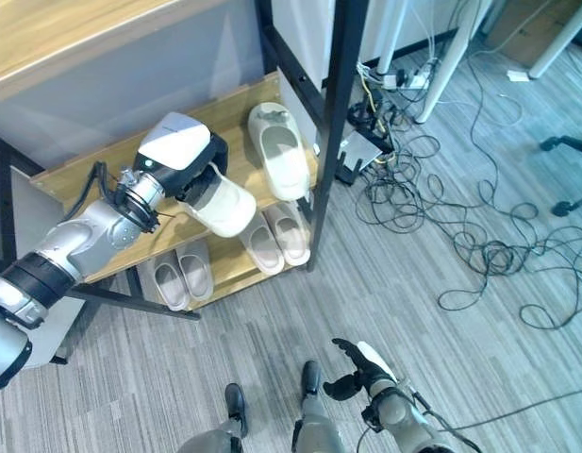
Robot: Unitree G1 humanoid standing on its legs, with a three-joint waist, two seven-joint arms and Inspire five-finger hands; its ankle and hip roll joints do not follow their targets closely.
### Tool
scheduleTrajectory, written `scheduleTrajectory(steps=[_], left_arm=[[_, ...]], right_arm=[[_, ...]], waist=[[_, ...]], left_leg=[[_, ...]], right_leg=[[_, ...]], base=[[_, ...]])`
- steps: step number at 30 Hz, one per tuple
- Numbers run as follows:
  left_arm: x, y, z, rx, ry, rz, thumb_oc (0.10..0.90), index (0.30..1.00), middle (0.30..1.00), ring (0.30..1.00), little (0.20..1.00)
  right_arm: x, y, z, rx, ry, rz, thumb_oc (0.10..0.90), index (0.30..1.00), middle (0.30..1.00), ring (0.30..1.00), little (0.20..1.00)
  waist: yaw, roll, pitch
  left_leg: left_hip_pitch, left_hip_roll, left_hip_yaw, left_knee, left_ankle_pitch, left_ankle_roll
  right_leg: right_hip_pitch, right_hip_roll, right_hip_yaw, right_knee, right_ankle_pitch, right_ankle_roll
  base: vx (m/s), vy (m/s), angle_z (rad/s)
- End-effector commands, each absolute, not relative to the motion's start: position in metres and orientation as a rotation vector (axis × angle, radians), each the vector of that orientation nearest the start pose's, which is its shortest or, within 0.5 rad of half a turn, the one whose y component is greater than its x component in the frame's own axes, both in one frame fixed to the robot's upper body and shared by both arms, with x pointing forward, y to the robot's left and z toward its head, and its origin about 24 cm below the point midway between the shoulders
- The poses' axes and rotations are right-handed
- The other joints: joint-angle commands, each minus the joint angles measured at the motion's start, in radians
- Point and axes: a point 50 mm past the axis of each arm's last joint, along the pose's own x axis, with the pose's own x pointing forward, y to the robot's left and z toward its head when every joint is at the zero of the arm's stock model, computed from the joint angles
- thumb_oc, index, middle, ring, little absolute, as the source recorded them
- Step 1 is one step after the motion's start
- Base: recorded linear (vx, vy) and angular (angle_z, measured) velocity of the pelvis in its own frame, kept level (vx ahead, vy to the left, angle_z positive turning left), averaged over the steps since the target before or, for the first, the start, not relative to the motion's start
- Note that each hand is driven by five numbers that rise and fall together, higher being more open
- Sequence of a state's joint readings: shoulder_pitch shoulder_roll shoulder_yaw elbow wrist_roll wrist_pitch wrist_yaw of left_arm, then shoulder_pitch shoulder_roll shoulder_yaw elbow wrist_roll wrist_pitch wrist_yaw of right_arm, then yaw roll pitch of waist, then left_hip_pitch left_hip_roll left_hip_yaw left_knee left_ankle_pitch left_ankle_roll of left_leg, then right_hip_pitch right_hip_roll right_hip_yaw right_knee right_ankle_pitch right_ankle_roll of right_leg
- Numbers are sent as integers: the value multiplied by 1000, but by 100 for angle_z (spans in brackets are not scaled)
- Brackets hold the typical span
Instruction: Arrange the slippers neatly on the shoe rack.
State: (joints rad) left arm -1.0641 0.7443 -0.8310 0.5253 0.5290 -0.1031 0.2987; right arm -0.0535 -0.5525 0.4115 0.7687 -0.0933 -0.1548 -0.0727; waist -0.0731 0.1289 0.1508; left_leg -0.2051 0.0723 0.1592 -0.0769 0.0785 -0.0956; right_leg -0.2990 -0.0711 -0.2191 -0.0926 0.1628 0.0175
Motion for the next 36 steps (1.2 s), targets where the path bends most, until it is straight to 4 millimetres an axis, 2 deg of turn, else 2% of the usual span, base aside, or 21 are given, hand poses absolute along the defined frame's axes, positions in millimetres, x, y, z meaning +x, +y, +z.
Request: scheduleTrajectory(steps=[1,7,8,9,16,26,32,36], left_arm=[[382,151,320,1464,-897,257,400,300,300,300,300],[382,159,335,1494,-906,333,400,300,300,300,300],[383,160,336,1498,-905,348,540,509,509,509,509],[383,161,337,1504,-902,354,800,900,900,900,900],[389,150,333,1510,-890,324,800,900,900,900,900],[390,144,324,1492,-876,274,800,900,900,900,900],[395,151,306,1337,-783,242,800,900,900,900,900],[395,144,278,1134,-722,165,800,900,900,900,900]], right_arm=[[206,-271,-58,-749,496,141,800,900,900,900,900],[206,-269,-57,-744,486,142,800,900,900,900,900],[207,-269,-57,-742,486,141,800,900,900,900,900],[206,-269,-57,-740,485,139,800,900,900,900,900],[205,-268,-57,-726,473,133,800,900,900,900,900],[201,-266,-58,-722,467,137,800,900,900,900,900],[199,-265,-60,-719,473,141,800,900,900,900,900],[201,-263,-60,-727,473,129,800,900,900,900,900]], waist=[[-3,-19,-30],[-15,-22,-26],[-18,-23,-25],[-20,-24,-25],[-36,-28,-21],[-31,-26,-24],[-23,-25,-23],[-10,-24,-10]], left_leg=[[-81,-7,-46,-10,54,-36],[-89,-6,-44,-10,51,-35],[-90,-5,-44,-10,52,-35],[-90,-6,-44,-10,51,-35],[-91,-13,-55,-10,47,-34],[-91,-17,-66,-10,47,-36],[-80,-17,-70,-10,48,-37],[-80,-14,-76,-10,55,-41]], right_leg=[[11,-61,-15,5,-69,147],[-1,-59,-7,5,-67,146],[-3,-58,-6,5,-67,146],[-4,-58,-4,5,-66,145],[-2,-57,-7,5,-69,140],[4,-56,-19,5,-75,137],[19,-53,-24,5,-82,132],[26,-52,-35,5,-84,128]], base=[[38,0,-13],[31,3,-4],[39,7,-4],[39,3,-3],[19,0,0],[8,0,2],[-6,-5,3],[-61,-16,7]])
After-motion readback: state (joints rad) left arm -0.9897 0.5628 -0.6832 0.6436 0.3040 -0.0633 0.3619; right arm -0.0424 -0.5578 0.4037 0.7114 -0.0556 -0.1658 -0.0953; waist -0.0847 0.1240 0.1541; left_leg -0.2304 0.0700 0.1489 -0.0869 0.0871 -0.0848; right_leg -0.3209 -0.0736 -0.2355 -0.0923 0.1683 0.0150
